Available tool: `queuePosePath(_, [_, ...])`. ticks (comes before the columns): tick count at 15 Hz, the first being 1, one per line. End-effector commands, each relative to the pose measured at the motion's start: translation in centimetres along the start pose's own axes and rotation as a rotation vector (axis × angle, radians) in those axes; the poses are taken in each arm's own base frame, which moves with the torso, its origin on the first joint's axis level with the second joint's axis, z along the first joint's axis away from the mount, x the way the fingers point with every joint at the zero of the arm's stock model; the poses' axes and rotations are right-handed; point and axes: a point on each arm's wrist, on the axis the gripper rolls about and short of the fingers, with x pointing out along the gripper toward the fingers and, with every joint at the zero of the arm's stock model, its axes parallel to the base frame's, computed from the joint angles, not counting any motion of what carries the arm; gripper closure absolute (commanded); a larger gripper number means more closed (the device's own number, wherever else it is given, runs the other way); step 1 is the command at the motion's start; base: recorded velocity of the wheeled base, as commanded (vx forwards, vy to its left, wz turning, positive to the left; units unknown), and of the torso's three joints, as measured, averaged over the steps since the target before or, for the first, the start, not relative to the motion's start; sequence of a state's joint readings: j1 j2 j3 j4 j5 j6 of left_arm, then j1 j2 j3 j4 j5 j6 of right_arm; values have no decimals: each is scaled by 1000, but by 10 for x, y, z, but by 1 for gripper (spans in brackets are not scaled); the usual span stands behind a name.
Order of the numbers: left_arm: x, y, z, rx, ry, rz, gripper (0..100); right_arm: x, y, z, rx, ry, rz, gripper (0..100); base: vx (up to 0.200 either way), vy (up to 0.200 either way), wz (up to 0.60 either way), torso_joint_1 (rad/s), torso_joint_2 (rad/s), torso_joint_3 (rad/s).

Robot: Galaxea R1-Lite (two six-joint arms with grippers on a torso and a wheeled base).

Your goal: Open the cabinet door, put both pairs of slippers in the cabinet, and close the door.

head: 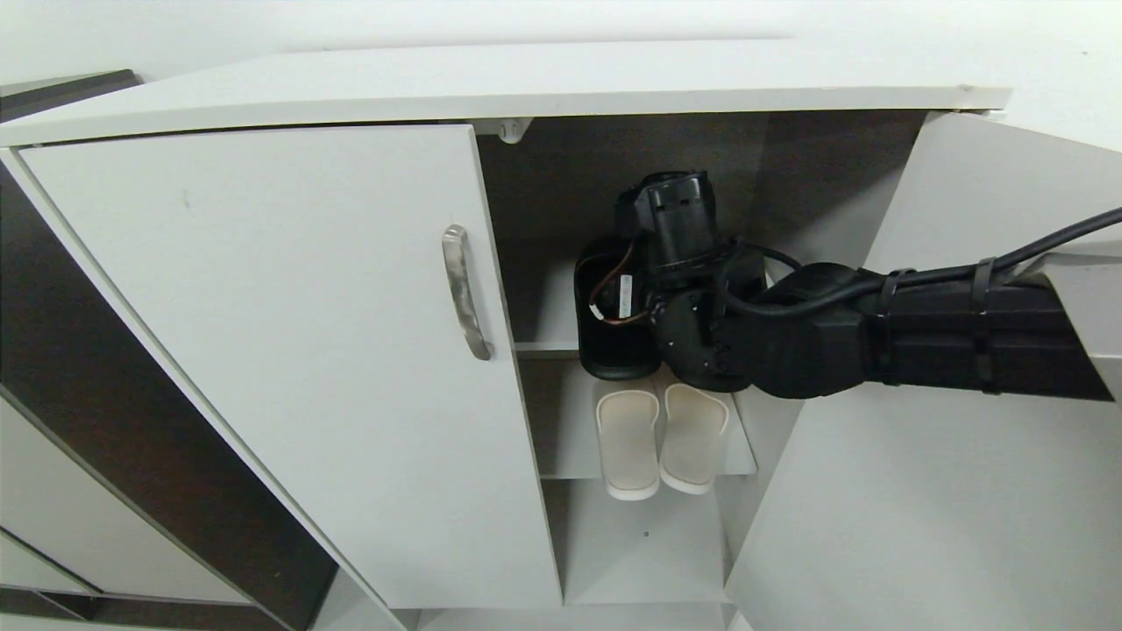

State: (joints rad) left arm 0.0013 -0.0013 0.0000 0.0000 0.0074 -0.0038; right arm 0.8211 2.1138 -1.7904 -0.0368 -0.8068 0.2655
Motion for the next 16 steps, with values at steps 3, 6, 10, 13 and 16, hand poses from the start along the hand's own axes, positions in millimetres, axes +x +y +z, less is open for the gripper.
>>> queuePosePath(3, [0,0,0,-1,0,0,100,-52,-12,9,-9,4,67,0,0,0,0,0,0,0])
queuePosePath(6, [0,0,0,-1,1,0,100,-92,-22,3,-11,14,136,0,0,0,0,0,0,0])
queuePosePath(10, [0,0,0,-1,1,0,100,-130,-41,-12,-31,17,210,100,0,0,0,0,0,0])
queuePosePath(13, [0,0,0,-1,1,0,100,-146,-52,-16,-49,23,234,100,0,0,0,0,0,0])
queuePosePath(16, [0,0,0,-1,1,0,100,-150,-52,-25,-57,40,252,100,0,0,0,0,0,0])
